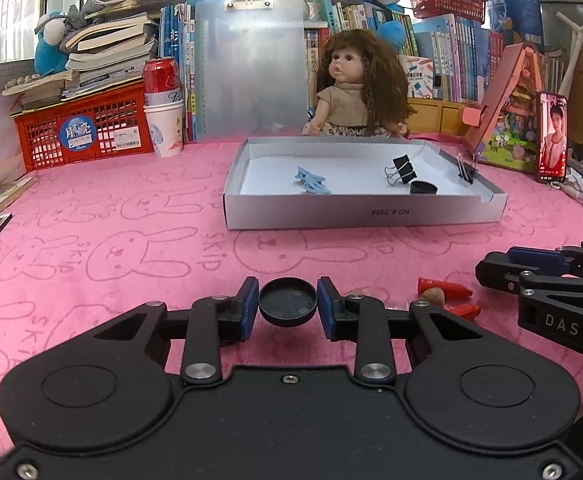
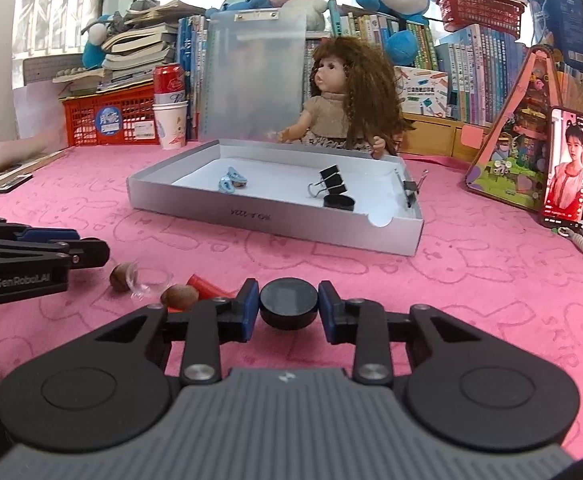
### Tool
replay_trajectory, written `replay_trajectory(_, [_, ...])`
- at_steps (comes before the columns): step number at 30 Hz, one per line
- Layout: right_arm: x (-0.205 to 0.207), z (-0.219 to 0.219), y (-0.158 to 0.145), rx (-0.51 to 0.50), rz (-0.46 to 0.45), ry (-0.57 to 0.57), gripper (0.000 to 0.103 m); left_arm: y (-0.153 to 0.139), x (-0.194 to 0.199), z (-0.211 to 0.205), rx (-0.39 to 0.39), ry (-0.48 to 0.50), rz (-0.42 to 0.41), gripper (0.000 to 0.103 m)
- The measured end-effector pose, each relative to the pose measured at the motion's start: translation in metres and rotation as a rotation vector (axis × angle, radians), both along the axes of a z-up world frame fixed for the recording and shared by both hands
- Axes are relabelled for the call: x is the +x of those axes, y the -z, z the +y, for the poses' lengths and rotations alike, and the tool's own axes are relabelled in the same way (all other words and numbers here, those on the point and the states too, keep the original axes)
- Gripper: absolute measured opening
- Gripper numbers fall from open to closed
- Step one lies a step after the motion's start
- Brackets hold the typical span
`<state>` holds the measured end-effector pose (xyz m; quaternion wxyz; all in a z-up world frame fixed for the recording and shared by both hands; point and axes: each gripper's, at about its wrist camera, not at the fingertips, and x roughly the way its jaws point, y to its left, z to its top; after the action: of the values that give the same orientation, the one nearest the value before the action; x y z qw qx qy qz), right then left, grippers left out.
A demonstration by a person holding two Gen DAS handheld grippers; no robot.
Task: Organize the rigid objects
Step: 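Carry both black lids over the white box tray with both grippers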
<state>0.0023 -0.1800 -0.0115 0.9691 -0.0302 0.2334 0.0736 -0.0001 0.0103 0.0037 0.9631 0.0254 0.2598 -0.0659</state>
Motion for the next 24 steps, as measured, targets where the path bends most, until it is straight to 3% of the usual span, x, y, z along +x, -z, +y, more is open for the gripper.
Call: replay_trajectory(24, [0.09,-0.052,-0.057,0.13,0.03,0.122,0.037,-0.058,0.101,-0.001,-0.108,0.034,0.003,0.03])
